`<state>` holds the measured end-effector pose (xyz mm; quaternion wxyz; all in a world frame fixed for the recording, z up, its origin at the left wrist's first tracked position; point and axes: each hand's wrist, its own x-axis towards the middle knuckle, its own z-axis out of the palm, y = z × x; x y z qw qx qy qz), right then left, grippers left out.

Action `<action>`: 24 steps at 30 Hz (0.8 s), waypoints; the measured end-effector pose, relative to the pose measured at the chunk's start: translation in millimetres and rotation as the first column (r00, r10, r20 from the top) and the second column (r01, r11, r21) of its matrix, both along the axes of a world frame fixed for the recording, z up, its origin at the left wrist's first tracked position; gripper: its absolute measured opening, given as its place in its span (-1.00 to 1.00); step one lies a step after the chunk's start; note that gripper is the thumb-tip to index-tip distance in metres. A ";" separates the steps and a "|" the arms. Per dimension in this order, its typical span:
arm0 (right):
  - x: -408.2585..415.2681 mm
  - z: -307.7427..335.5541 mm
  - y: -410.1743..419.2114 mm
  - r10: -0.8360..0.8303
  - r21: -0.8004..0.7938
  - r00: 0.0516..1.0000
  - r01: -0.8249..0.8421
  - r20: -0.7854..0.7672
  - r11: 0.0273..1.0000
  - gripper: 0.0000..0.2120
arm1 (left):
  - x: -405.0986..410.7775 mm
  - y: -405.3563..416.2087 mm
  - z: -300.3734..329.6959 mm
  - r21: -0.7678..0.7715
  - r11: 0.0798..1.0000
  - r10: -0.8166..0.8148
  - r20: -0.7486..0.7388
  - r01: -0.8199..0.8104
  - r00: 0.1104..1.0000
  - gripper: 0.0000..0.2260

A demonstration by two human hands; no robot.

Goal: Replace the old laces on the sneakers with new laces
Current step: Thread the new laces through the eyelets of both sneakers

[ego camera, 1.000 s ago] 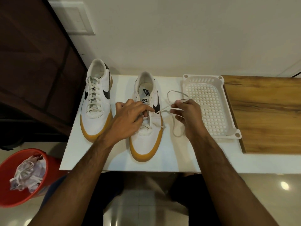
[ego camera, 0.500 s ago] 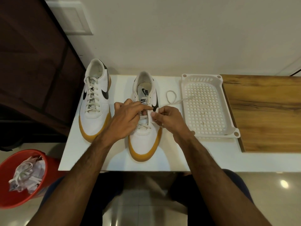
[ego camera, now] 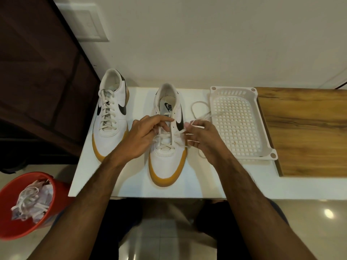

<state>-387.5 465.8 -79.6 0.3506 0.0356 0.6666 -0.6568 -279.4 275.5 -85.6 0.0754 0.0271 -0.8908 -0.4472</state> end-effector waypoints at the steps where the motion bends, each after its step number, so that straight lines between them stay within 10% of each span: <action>1: 1.8 0.0 -1.5 0.048 -0.004 0.999 -0.048 0.005 0.999 -0.58 | 0.4 -1.7 1.5 0.020 1.000 -0.010 0.003 0.010 1.000 -0.45; 7: 7.1 -1.8 -6.5 0.121 0.022 0.981 -0.119 -0.151 0.993 -0.90 | 0.2 -0.7 3.5 -0.035 0.999 -0.039 -0.013 0.039 0.999 -0.35; 16: -5.0 -3.6 -1.3 -0.373 -0.187 0.928 0.363 -0.020 0.913 -0.79 | -1.7 -3.8 1.2 -0.061 0.997 -0.056 -0.035 0.054 0.998 -0.35; 24: 5.7 -2.6 -8.5 0.074 0.021 0.993 -0.072 -0.090 0.997 -0.88 | 7.5 -4.8 14.5 -0.010 0.999 0.031 -0.011 -0.031 0.999 -0.67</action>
